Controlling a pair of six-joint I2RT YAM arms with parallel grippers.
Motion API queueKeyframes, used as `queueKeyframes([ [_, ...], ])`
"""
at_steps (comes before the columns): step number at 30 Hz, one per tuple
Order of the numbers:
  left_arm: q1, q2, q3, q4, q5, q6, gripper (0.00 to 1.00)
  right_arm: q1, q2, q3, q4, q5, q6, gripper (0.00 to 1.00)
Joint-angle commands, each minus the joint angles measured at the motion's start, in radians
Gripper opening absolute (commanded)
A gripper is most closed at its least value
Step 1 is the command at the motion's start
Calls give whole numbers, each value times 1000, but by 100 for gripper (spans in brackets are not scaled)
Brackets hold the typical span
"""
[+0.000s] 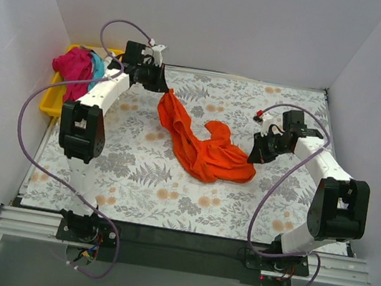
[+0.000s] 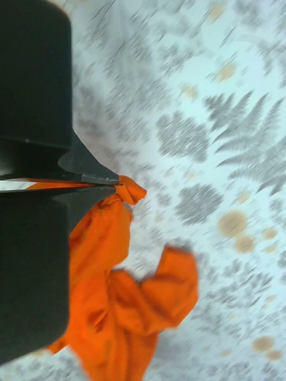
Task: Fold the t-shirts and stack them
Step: Flatten the tshirt out
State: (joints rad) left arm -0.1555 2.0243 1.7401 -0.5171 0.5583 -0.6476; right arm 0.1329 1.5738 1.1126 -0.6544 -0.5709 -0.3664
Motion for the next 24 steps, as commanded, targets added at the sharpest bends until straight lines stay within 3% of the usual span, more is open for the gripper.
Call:
queueKeyframes([
  [1,17,191,192,-11,-89,-38,0,17,-29,-54,-51,23,-42,1],
  [3,20,264,316,-37,-121,-47,1,19,-17,-51,-54,19,-25,1],
  [4,20,310,337,-41,-135,-35,13,17,-11,-37,-57,13,-20,1],
  [5,20,318,351,-49,-144,-24,34,19,-3,-30,-57,6,-14,1],
  [7,31,294,343,-55,-138,-9,64,17,20,4,-60,-18,6,1],
  [10,75,213,252,-55,21,-33,70,19,45,24,-59,-30,20,1],
  [12,83,79,164,-43,84,-32,72,17,55,38,-59,-33,30,1],
  [17,31,-228,-285,22,248,-50,70,17,74,61,-53,-67,55,1],
  [20,-13,-369,-501,92,281,-143,69,16,83,75,-51,-72,60,1],
  [24,-102,-440,-646,166,269,-208,70,16,81,98,-51,-66,73,1],
])
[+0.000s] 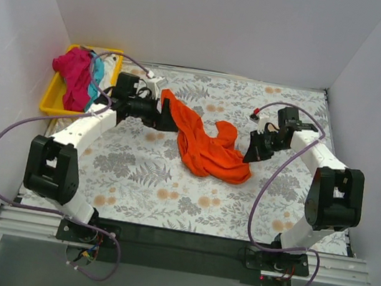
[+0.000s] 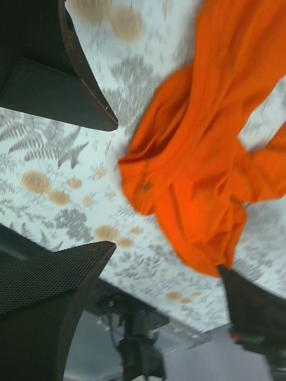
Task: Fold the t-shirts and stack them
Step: Flatten the tshirt out
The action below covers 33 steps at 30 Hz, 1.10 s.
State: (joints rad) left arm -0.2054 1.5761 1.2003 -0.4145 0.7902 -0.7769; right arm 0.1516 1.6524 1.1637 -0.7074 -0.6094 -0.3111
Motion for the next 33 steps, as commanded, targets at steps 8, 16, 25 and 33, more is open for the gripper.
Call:
queueKeyframes([
  [8,-238,99,-150,163,-34,-166,74,-1,1,67,-3,-10,27,1],
  [16,-292,217,-99,194,-102,-225,71,-3,7,80,-4,-4,30,1],
  [25,-292,228,-87,146,-134,-219,66,-4,12,90,-6,3,29,1],
  [33,-292,160,-134,69,-215,-202,58,-6,12,82,-4,-1,26,1],
])
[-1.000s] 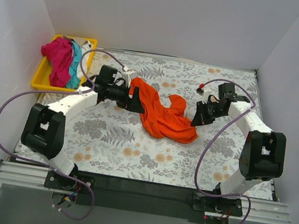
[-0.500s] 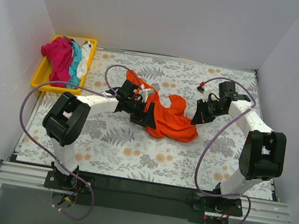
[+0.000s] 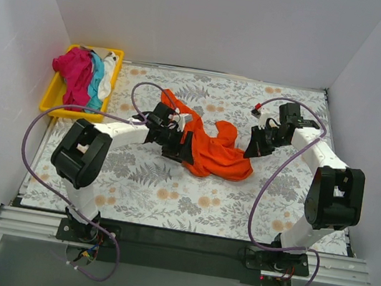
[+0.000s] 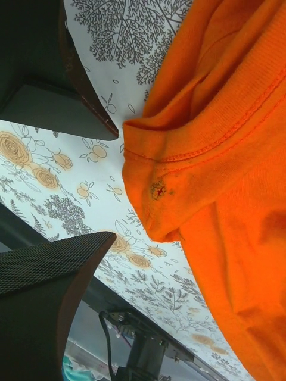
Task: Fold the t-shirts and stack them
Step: Flatten the tshirt out
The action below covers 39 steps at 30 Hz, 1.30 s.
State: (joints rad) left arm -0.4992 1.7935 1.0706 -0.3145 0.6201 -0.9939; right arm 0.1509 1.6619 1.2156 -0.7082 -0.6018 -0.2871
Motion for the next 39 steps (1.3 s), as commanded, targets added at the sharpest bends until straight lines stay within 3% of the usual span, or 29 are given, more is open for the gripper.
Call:
queueKeyframes([
  [1,2,-51,5,-32,-48,15,58,-5,4,29,-4,-10,2,1],
  [11,-18,72,98,-20,-2,-18,54,-7,13,27,-2,-1,0,1],
  [12,-16,75,109,-20,6,-20,48,-7,15,28,-2,0,0,1],
  [15,-16,76,118,-21,24,-19,40,-8,16,29,-4,0,0,1],
  [21,-3,17,120,-87,-10,40,0,-30,-8,29,-5,11,-7,1],
  [29,113,-206,16,-221,-8,212,0,-53,-86,-4,-19,53,-41,1],
  [30,96,-238,2,-219,-13,228,4,-53,-88,-10,-17,47,-41,1],
  [31,85,-243,-9,-213,-26,232,17,-53,-85,-13,-17,40,-40,1],
  [33,62,-235,-38,-193,-36,183,53,-53,-71,-21,-17,28,-35,1],
  [34,56,-215,-44,-157,-36,157,63,-53,-65,-22,-17,24,-34,1],
  [36,41,-191,-55,-109,-16,91,79,-53,-54,-22,-19,13,-32,1],
  [39,19,-106,-9,-52,-17,42,81,-53,-56,-22,-19,2,-23,1],
])
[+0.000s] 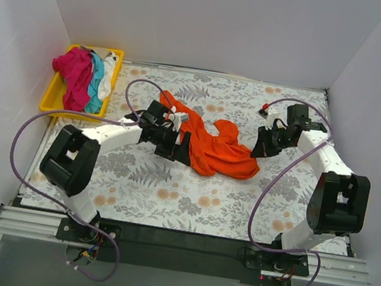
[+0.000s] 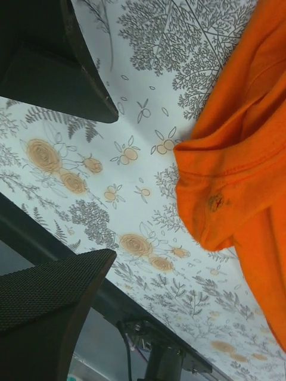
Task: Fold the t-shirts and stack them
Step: Flatten the tshirt out
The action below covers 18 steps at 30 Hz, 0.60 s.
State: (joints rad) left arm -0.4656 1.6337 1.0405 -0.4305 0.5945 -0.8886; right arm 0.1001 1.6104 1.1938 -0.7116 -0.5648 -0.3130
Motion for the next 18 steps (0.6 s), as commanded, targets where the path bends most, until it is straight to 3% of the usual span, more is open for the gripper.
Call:
queueKeyframes([
  [1,-19,83,38,70,14,-72,81,-2,-6,0,-15,-35,6,1],
  [7,-51,222,131,105,30,-125,77,-2,-10,-10,-17,-35,5,1],
  [14,-85,265,151,151,77,-170,58,-2,2,-25,-17,-32,0,1],
  [17,-90,282,171,150,83,-176,39,-2,3,-22,-15,-30,-1,1],
  [18,-90,284,179,141,77,-162,21,-2,3,-22,-15,-23,-1,1],
])
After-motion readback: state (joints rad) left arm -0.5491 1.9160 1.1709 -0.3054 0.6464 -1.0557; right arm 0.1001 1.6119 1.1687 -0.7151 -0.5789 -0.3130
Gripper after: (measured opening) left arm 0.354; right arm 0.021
